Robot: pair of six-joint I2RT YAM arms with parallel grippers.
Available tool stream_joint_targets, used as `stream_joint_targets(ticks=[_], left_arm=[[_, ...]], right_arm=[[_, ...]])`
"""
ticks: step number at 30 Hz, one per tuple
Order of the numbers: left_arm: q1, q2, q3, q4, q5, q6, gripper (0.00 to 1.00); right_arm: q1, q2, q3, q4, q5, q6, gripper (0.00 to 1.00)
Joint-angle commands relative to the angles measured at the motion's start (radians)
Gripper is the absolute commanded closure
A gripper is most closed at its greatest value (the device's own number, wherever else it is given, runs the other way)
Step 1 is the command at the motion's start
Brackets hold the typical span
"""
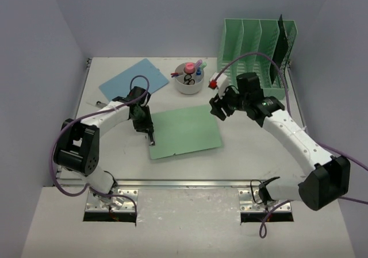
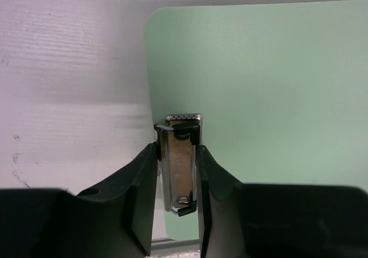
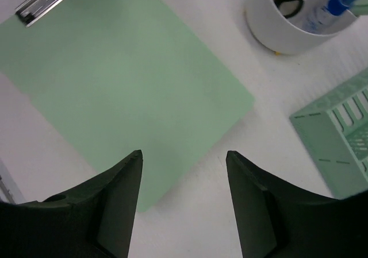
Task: Organize the desk
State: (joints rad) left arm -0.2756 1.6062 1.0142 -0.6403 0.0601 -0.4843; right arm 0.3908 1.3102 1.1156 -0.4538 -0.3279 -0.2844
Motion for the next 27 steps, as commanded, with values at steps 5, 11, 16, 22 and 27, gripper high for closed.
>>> stream_joint_targets(ticks=[5, 11, 16, 22, 27], left_arm=[[0.039, -0.060, 0.031, -0.033, 0.119, -0.097, 1.00], [0.046, -0.049, 0.027, -0.035, 0.164, -0.106, 1.00], [0.059, -0.037, 0.021, -0.047, 0.181, -0.131, 1.00], [0.062, -0.035, -0.006, -0.039, 0.230, -0.166, 1.00], [0.064, -0.029, -0.026, -0.033, 0.273, -0.186, 1.00]], right_arm=[[0.293, -0.158, -0.181, 0.153, 0.030, -0.171, 0.28], [0.621, -0.193, -0.368, 0.311, 0.165, -0.370, 0.14], [0.817, -0.125, -0.434, 0.441, 0.358, -0.493, 0.15], [0.899, 0.004, -0.408, 0.599, 0.547, -0.541, 0.18], [0.912, 0.162, -0.349, 0.699, 0.625, -0.613, 0.22]])
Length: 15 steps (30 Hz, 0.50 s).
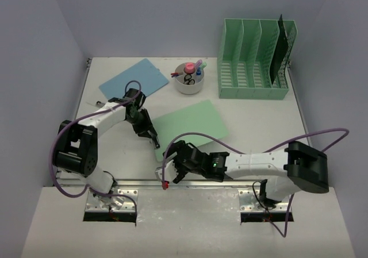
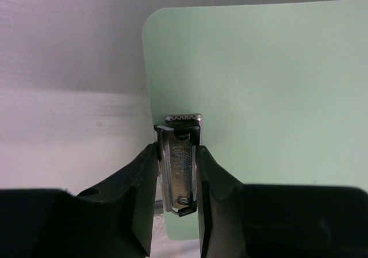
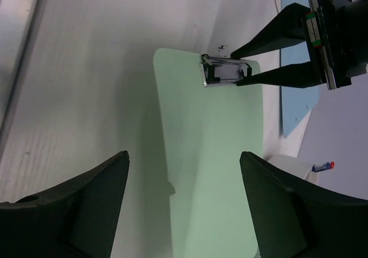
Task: Organize the desk
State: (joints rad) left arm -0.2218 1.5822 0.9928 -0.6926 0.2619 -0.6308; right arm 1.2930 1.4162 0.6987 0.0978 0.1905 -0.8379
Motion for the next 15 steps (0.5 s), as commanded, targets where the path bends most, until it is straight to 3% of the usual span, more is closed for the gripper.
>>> stream_joint_targets(ticks=[1, 10, 12, 13, 15], left_arm=[[0.012, -0.005, -0.009, 0.021, 0.076, -0.047, 1.00], [0.012, 0.001, -0.029, 0.034, 0.126, -0.070, 1.00], [0.012, 0.002, -0.036, 0.036, 0.135, -0.075, 1.00], [0.012, 0.002, -0.036, 0.042, 0.138, -0.076, 1.00], [0.012, -0.001, -0.036, 0.042, 0.138, -0.078, 1.00]], right_arm=[[0.014, 0.082, 0.099, 0.154, 0.121, -0.064, 0.22], [0.031, 0.280, 0.185, 0.224, 0.195, -0.159, 0.30], [0.032, 0.297, 0.188, 0.233, 0.193, -0.168, 0.41], [0.032, 0.309, 0.188, 0.249, 0.191, -0.179, 0.58], [0.032, 0.317, 0.196, 0.243, 0.187, -0.178, 0.79]])
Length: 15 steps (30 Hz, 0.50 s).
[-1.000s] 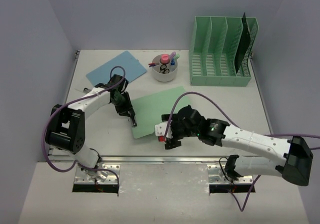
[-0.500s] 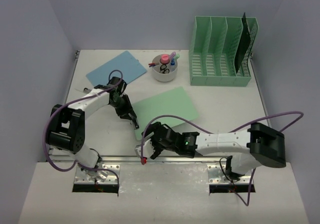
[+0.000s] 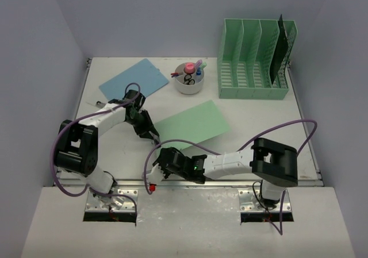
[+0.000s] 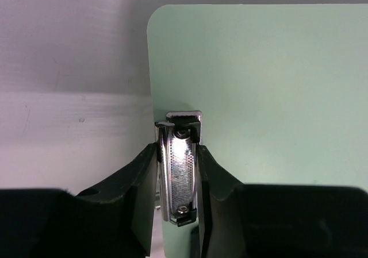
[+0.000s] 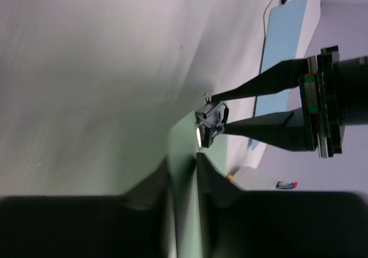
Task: Organize the desk
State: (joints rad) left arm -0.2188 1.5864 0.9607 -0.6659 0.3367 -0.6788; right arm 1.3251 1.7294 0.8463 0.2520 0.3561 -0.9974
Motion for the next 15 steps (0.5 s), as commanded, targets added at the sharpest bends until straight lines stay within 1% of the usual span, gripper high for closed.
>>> stream_joint_targets(ticks=[1, 2, 3, 4, 5, 6, 7, 9, 10, 12, 13, 15], left_arm=[[0.009, -0.008, -0.005, 0.017, 0.065, -0.030, 1.00], [0.009, -0.009, -0.007, 0.017, 0.065, -0.031, 1.00], [0.009, -0.017, -0.005, 0.017, 0.067, -0.030, 1.00], [0.010, -0.020, -0.005, 0.019, 0.062, -0.030, 0.97], [0.010, -0.026, -0.007, 0.020, 0.064, -0.028, 0.75], [0.010, -0.035, -0.005, 0.026, 0.062, -0.021, 0.59], [0.013, -0.042, -0.001, 0.031, 0.067, -0.016, 0.33], [0.018, -0.057, 0.022, 0.023, 0.059, 0.002, 0.04], [0.024, -0.065, 0.030, 0.019, 0.039, 0.010, 0.00], [0.035, -0.088, 0.055, 0.012, 0.025, 0.030, 0.00], [0.038, -0.097, 0.064, 0.015, 0.025, 0.038, 0.00], [0.067, -0.123, 0.093, 0.032, 0.025, 0.061, 0.00]], right_arm=[[-0.001, 0.005, 0.051, 0.075, 0.021, -0.007, 0.97], [0.000, 0.002, 0.051, 0.069, 0.017, 0.002, 0.99], [0.000, -0.005, 0.054, 0.055, 0.011, 0.014, 0.99], [0.000, -0.026, 0.056, 0.034, 0.009, 0.040, 0.99], [0.000, -0.045, 0.059, 0.018, 0.004, 0.060, 0.99], [0.000, -0.063, 0.077, -0.011, -0.008, 0.090, 0.99], [0.000, -0.105, 0.089, -0.061, -0.014, 0.150, 0.99], [-0.009, -0.151, 0.123, -0.139, -0.028, 0.237, 0.99], [-0.013, -0.198, 0.131, -0.163, -0.045, 0.264, 0.99], [-0.029, -0.249, 0.143, -0.215, -0.058, 0.328, 0.99], [-0.036, -0.301, 0.145, -0.227, -0.078, 0.348, 0.99], [-0.049, -0.353, 0.140, -0.252, -0.088, 0.400, 0.99]])
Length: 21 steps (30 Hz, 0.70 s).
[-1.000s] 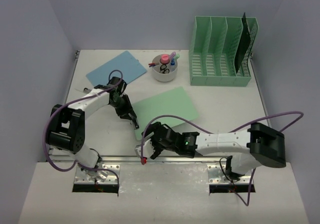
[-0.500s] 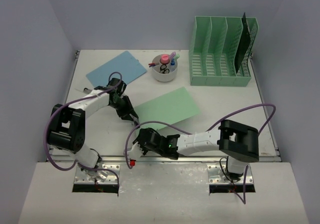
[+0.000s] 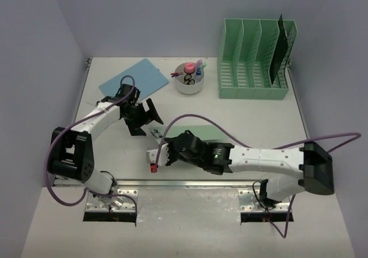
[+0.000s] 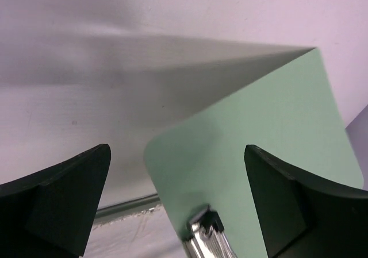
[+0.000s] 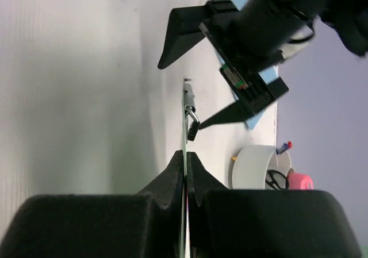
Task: Organize the desk
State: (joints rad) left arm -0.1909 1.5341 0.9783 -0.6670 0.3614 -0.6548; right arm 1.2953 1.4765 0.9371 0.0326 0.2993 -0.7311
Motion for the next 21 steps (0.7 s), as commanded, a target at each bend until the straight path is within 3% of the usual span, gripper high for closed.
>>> stream_joint_targets(ticks=[1, 8, 12, 13, 15, 16, 17, 18, 21], left_arm=[[0.051, -0.081, 0.086, 0.044, 0.005, 0.044, 0.00], [0.157, -0.190, 0.220, 0.225, 0.034, 0.222, 0.00], [0.189, -0.299, 0.162, 0.459, 0.290, 0.457, 0.00], [0.189, -0.355, 0.101, 0.598, 0.372, 0.565, 0.00], [0.189, -0.409, 0.045, 0.737, 0.555, 0.705, 0.00], [0.189, -0.449, -0.004, 0.754, 0.729, 0.827, 0.06], [0.189, -0.462, -0.007, 0.710, 0.808, 0.963, 0.10], [0.189, -0.477, -0.004, 0.538, 0.861, 1.229, 0.15], [0.177, -0.465, 0.032, 0.245, 0.959, 1.522, 0.34]], right_arm=[[-0.033, -0.152, 0.048, -0.058, -0.043, 0.154, 0.99], [-0.161, -0.344, 0.032, -0.095, -0.115, 0.304, 0.99], [-0.237, -0.424, -0.004, -0.077, -0.170, 0.372, 0.99], [-0.257, -0.438, -0.026, -0.073, -0.183, 0.390, 0.99], [-0.278, -0.476, -0.049, -0.056, -0.213, 0.407, 0.99], [-0.284, -0.487, -0.069, -0.050, -0.238, 0.423, 0.99], [-0.289, -0.508, -0.078, -0.043, -0.244, 0.427, 0.99], [-0.294, -0.518, -0.096, -0.039, -0.246, 0.430, 0.99], [-0.303, -0.541, -0.107, -0.007, -0.269, 0.441, 0.99]])
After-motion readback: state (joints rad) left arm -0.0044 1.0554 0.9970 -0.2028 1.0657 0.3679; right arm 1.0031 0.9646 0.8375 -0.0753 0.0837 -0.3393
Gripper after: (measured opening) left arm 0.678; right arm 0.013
